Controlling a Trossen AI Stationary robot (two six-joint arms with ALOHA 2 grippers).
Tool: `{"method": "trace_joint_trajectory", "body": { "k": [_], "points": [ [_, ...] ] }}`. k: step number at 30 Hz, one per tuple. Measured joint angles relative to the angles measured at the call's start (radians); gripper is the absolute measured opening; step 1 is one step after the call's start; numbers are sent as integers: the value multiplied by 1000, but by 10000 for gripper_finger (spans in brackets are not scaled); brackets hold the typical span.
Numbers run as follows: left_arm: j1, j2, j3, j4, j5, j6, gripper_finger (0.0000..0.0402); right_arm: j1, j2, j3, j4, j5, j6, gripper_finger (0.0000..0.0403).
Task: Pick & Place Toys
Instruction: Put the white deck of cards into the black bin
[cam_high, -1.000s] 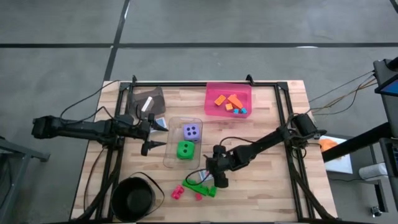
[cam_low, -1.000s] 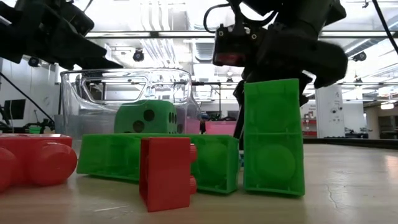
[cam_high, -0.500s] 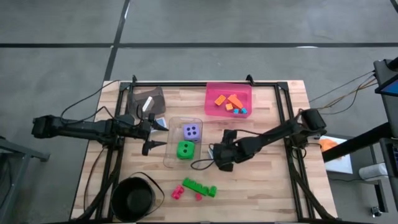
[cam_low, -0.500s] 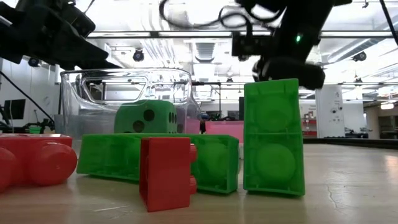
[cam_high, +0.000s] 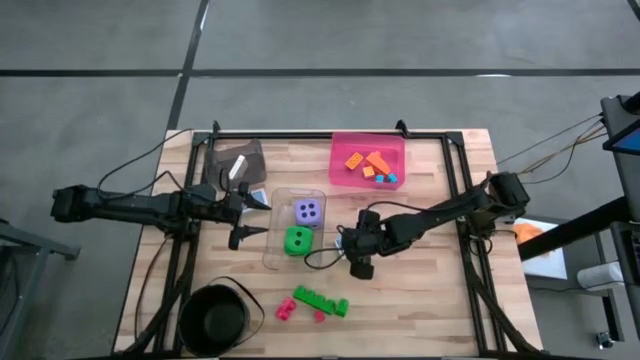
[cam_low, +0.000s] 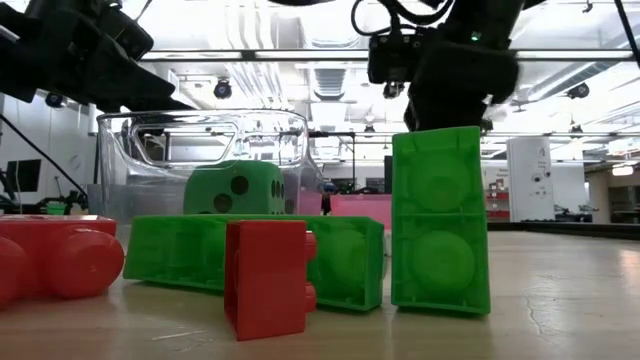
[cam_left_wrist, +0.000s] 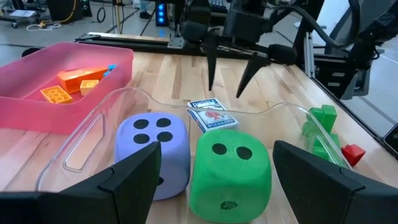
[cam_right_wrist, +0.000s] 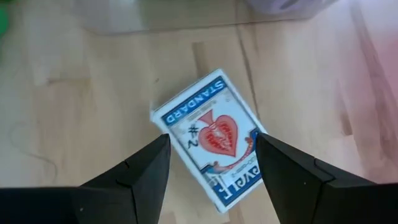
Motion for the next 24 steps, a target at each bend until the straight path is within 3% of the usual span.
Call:
{"method": "trace_joint_trajectory", "body": {
  "k": [7, 24],
  "points": [
    [0, 0, 0, 0, 0, 0, 313, 4, 12, 0, -1, -37, -120, 234],
    [0, 0, 0, -2, 0, 0, 312, -1, 39, 0, -73, -30, -54, 242]
  ]
}}
